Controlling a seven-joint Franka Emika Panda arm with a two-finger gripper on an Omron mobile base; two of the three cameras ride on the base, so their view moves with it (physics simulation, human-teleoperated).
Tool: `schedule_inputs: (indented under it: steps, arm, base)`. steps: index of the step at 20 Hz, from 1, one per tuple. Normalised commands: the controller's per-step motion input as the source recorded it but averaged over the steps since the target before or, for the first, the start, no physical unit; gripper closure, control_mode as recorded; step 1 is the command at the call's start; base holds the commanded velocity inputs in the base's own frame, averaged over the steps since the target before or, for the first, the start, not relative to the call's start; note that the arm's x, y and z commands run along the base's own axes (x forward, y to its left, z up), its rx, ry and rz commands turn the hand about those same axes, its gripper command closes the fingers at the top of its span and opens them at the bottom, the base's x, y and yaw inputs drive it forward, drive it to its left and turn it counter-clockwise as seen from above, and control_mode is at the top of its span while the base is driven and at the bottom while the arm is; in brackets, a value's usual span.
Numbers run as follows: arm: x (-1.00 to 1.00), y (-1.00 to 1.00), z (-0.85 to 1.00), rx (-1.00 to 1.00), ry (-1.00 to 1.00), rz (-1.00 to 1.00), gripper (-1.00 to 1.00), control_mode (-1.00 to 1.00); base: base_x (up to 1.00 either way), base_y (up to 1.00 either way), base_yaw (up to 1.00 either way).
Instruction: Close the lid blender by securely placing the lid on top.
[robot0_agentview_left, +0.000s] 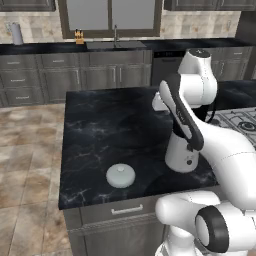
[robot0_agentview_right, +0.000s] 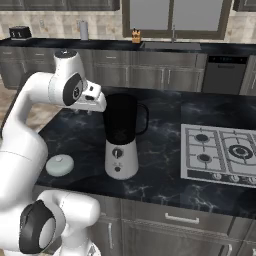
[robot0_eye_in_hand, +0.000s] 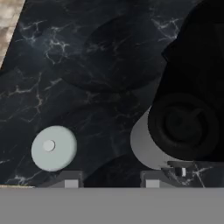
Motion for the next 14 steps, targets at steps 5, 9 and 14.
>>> schedule_inputs:
  steps: [5,9,14]
  arm:
    - [-0.23,0.32,-0.35,-0.03,-0.01,0.0,-1.0,-1.0]
    - [-0.13,1.0,-0.65,-0.16,0.09,-0.02,-1.0,-1.0]
    - [-0.03,0.82,-0.78,-0.15,0.17,-0.01,-1.0,-1.0]
  base:
    - [0.0,0.0,0.0]
    - [0.0,0.0,0.0]
    - [0.0,0.0,0.0]
